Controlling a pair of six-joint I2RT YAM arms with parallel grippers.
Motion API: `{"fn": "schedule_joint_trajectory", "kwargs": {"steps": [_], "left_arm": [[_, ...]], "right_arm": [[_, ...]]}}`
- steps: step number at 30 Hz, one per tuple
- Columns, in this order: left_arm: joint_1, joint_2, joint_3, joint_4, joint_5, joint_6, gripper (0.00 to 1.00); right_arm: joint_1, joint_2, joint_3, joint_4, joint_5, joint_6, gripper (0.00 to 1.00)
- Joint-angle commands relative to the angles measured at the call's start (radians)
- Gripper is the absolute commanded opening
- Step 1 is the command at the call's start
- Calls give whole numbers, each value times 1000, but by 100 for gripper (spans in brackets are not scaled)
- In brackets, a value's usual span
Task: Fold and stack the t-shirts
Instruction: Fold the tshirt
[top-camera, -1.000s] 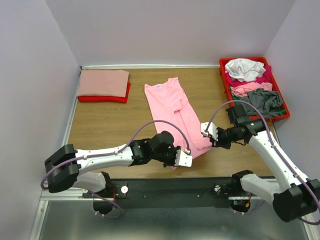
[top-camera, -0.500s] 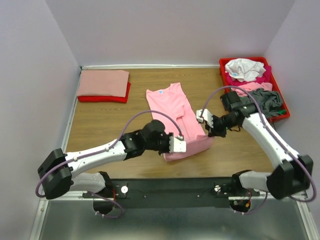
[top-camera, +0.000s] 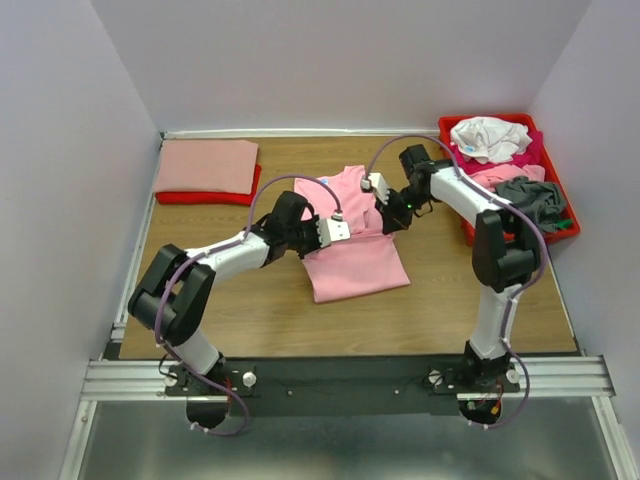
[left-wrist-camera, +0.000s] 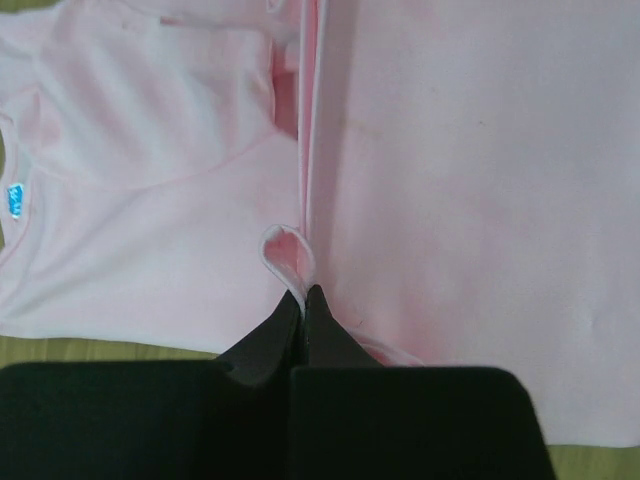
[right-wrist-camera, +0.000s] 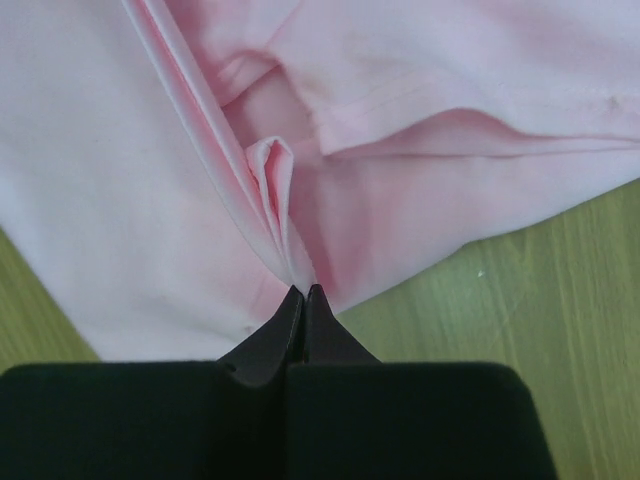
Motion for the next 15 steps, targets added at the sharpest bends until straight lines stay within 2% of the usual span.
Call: {"fn": "schedule_joint_trajectory", "kwargs": {"steps": [1, 7, 15], "left_arm": [[45, 39, 29, 48, 58, 41, 0], [70, 93, 65, 62, 70, 46, 0], [71, 143, 106, 54, 55, 64, 0]], "right_arm": [[2, 92, 97, 51, -13, 96, 0], [0, 166, 166, 73, 25, 158, 0], [2, 131, 100, 128, 94, 196, 1]]}}
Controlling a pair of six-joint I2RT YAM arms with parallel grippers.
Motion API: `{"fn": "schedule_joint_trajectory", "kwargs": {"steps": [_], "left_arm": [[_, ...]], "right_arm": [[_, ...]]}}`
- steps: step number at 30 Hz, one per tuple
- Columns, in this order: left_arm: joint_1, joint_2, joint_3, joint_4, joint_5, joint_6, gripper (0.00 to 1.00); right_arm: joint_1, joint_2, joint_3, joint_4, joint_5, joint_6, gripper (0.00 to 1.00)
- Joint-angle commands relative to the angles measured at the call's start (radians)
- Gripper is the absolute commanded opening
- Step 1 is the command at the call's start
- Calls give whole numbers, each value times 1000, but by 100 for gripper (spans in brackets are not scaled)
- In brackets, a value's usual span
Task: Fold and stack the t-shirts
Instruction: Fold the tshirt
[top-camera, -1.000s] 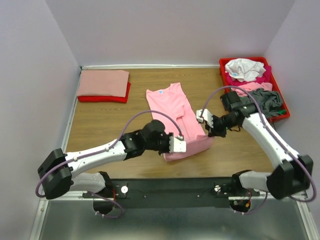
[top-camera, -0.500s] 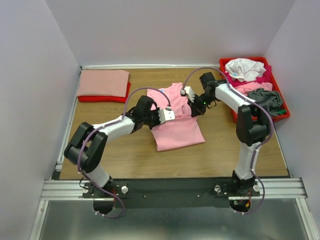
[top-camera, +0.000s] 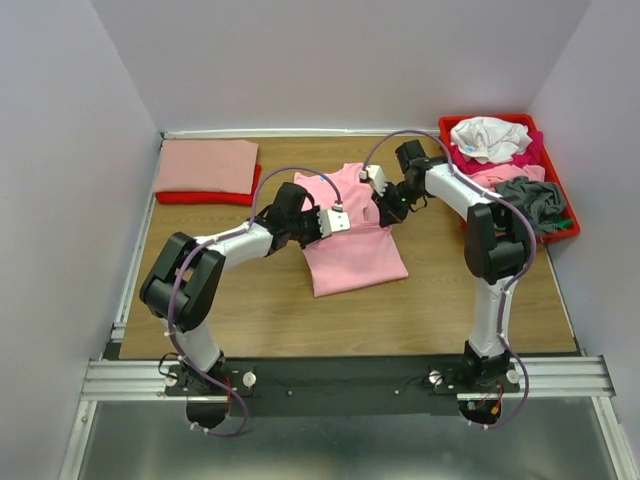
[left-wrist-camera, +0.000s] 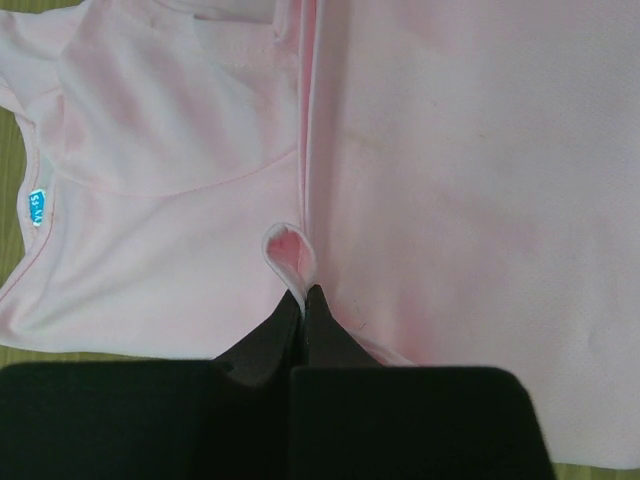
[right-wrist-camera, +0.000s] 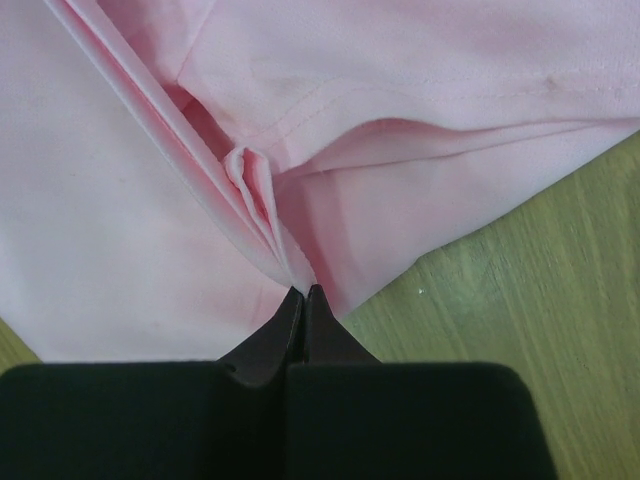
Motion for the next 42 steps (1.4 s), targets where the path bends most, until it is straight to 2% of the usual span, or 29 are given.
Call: {"fn": "schedule_joint_trajectory", "kwargs": {"steps": [1, 9, 11, 13, 14, 16, 17, 18, 19, 20, 21, 23, 24, 25, 28, 29, 31, 32, 33, 35, 36, 37, 38, 39, 40, 41, 42], "left_arm": [[4, 26, 30, 9, 21, 23, 0], [4, 76, 84, -5, -10, 26, 0], [6, 92, 102, -13, -21, 25, 3], [4, 99, 122, -19, -27, 22, 13], [4, 102, 125, -17, -33, 17, 25], [4, 110, 136, -16, -68, 6, 37], [4, 112, 145, -11, -85, 3, 64], [4, 106, 148, 3, -128, -1, 67], [4, 99, 154, 9, -146, -4, 68], [4, 90, 153, 22, -169, -13, 70], [4, 61, 151, 74, -235, -24, 70], [4, 20, 139, 134, -309, -56, 73], [4, -29, 134, 203, -406, -75, 74], [6, -57, 130, 226, -442, -90, 77], [9, -173, 110, 292, -561, -153, 90], [9, -231, 82, 315, -622, -220, 98], [16, -287, 58, 290, -660, -303, 98], [21, -311, 58, 244, -629, -320, 98], [24, -350, 56, 142, -558, -360, 97], [26, -382, 42, 55, -472, -386, 88], [24, -416, 32, -12, -349, -388, 85], [21, -436, 15, -29, -294, -388, 82], [-2, -495, -51, -30, -219, -371, 80], [-37, -534, -94, -23, -196, -253, 80], [-78, -577, -143, -5, -203, -251, 81], [-124, -617, -253, 27, -235, -106, 86], [-199, -679, -302, 64, -290, -18, 87]], "right_arm": [[0, -14, -26, 50, 59, 45, 0], [0, -5, -21, 69, 77, 82, 0], [0, -4, -24, 73, 79, 93, 3], [0, -3, -24, 81, 77, 102, 8], [0, -3, -24, 84, 77, 108, 9], [0, 0, -21, 107, 88, 149, 12], [-2, -1, -18, 115, 89, 160, 24], [0, -3, -20, 139, 100, 194, 28], [-2, -8, -20, 147, 99, 209, 41], [0, -14, -29, 158, 97, 220, 48], [-2, -32, -35, 190, 99, 243, 53], [0, -61, -52, 230, 115, 272, 57], [0, -93, -70, 253, 150, 304, 57], [0, -110, -84, 301, 173, 320, 57], [-2, -184, -140, 413, 271, 367, 58], [-6, -204, -156, 441, 289, 376, 60], [-11, -254, -193, 498, 298, 381, 60], [-12, -270, -204, 507, 275, 377, 60], [-19, -285, -211, 509, 237, 354, 59], [-19, -352, -263, 504, 64, 318, 57], [-20, -388, -291, 495, -29, 213, 59], [-19, -421, -367, 454, -193, 142, 71], [-19, -496, -406, 432, -255, -12, 79], [-19, -532, -455, 384, -320, -112, 87], [-19, -561, -499, 371, -325, -204, 92], [-19, -596, -594, 371, -317, -276, 99], [-19, -635, -628, 365, -279, -392, 100]]}}
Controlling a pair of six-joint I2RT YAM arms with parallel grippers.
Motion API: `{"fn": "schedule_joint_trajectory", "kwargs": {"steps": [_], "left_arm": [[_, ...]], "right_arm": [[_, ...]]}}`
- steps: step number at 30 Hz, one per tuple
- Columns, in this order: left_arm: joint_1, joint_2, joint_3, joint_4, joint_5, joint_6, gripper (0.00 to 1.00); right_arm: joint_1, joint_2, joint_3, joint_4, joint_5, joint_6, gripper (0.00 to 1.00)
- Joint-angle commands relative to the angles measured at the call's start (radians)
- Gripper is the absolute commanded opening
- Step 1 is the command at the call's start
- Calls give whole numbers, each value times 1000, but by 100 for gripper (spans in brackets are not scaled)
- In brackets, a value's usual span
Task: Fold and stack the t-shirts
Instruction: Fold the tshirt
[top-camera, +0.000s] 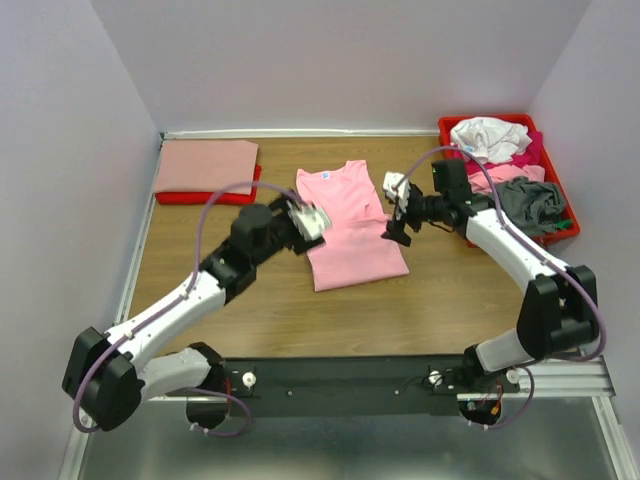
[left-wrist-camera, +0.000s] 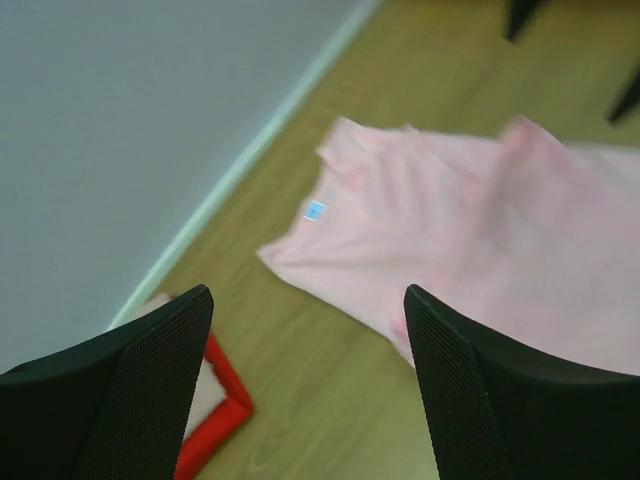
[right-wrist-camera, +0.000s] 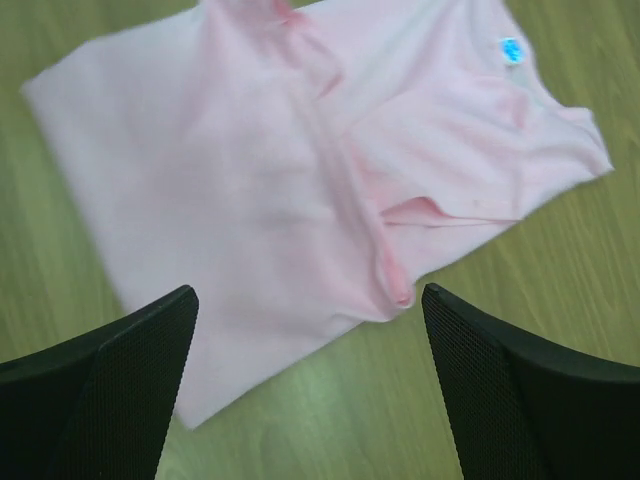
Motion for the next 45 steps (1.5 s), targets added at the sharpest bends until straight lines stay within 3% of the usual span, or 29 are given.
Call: {"fn": "schedule_joint_trajectory", "kwargs": {"steps": [1, 2, 5, 9, 14, 23, 34, 37, 38, 40, 41, 42, 43, 44, 45], "left_arm": [[-158, -141, -217, -28, 45, 313, 87], [-167, -153, -282, -20, 37, 420, 87], [-204, -172, -324, -20, 54, 474, 87], [-270, -80, -334, -20, 62, 500, 83], [-307, 60, -286, -17, 66, 482, 81], [-323, 172, -281, -16, 92, 485, 80], [-323, 437, -228, -11, -11, 453, 77], [-314, 491, -203, -6, -60, 447, 64], [-311, 499, -200, -6, -67, 445, 60], [-301, 506, -194, -6, -75, 441, 39], [-300, 506, -192, -9, -75, 438, 19], [-299, 497, -194, -11, -74, 435, 10], [-299, 488, -200, -8, -69, 435, 5], [-299, 479, -205, -8, -63, 435, 4], [-299, 456, -214, -9, -55, 433, 0]], "right_arm": [[2, -115, -190, -100, -136, -473, 100], [1, -117, -207, -114, -119, -505, 100], [1, -121, -254, -158, -71, -590, 99], [9, -124, -336, -180, -48, -739, 96], [10, -32, -294, -181, -3, -684, 86], [24, 37, -313, -163, 40, -708, 83], [28, 95, -297, -86, 93, -627, 73], [30, 95, -302, -78, 101, -621, 65], [32, 95, -303, -78, 101, -618, 58], [32, 97, -303, -78, 95, -610, 44], [30, 98, -302, -78, 93, -606, 40], [32, 97, -303, -80, 90, -598, 36], [32, 95, -303, -80, 86, -596, 32], [32, 92, -305, -78, 84, -595, 13], [32, 87, -308, -78, 81, -596, 10]]}}
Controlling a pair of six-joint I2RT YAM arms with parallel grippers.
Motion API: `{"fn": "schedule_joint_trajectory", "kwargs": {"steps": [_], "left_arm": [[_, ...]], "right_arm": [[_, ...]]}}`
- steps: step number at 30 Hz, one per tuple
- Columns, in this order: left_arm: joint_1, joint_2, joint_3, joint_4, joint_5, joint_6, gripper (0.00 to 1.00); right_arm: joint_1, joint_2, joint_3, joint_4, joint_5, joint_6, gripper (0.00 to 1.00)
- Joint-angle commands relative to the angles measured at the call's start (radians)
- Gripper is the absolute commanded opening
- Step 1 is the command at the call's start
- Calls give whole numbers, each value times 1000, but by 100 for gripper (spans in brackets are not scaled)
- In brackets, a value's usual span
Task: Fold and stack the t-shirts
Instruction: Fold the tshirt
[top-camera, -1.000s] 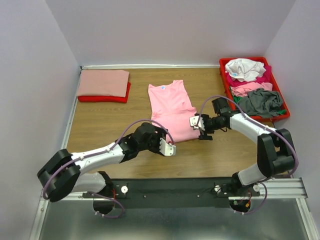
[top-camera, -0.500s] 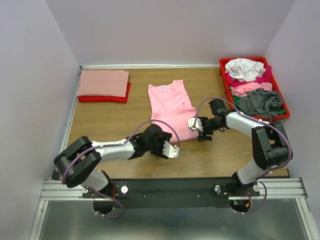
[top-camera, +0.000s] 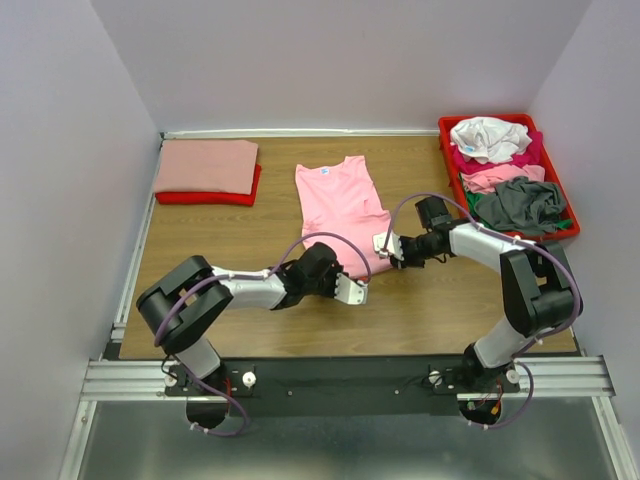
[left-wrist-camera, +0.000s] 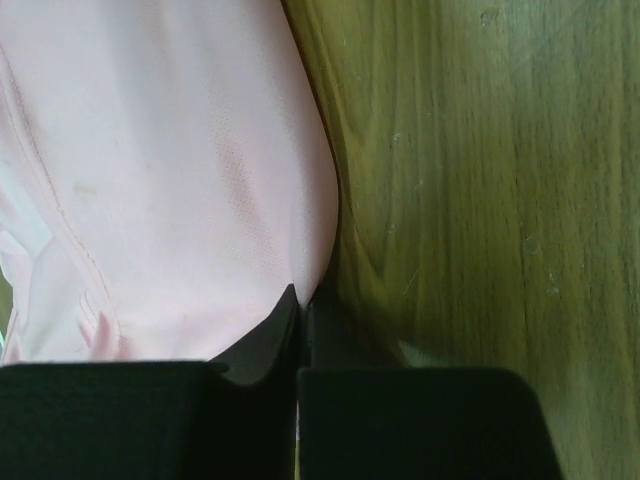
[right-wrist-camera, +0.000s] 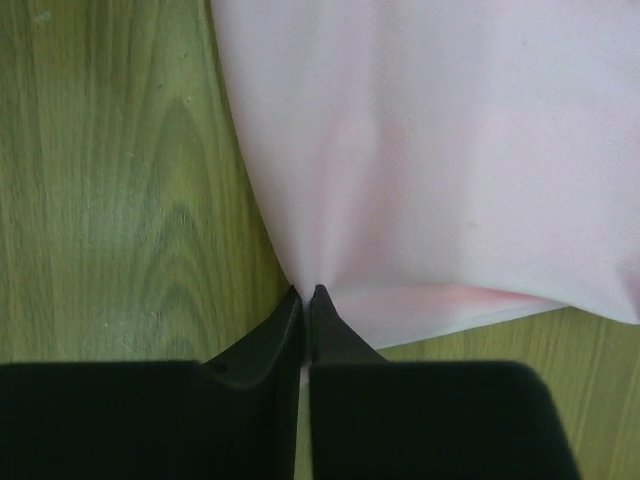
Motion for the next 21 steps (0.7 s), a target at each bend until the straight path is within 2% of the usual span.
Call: {"fn": "schedule_joint_trajectory", "kwargs": {"steps": [1, 3, 5, 12, 13, 18, 21], "left_arm": [[9, -34, -42, -71, -13, -24, 0], [7, -82, -56, -80, 27, -21, 0], [-1, -114, -57, -103, 58, -18, 0], [-83, -278, -20, -291, 282, -40, 0], [-105, -292, -16, -311, 296, -50, 0], [-200, -398, -5, -405, 435, -147, 0], [-251, -439, -5, -428, 472, -192, 0]], "right_arm": [[8, 0, -14, 8, 16, 1, 8], [7, -19, -22, -6, 8, -2, 0], [8, -38, -17, -46, 4, -12, 0], [8, -196, 13, -432, -58, -174, 0], [8, -222, 13, -519, -64, -211, 0], [10, -413, 18, -743, -121, -252, 0], [8, -475, 39, -813, -176, -252, 0]]}}
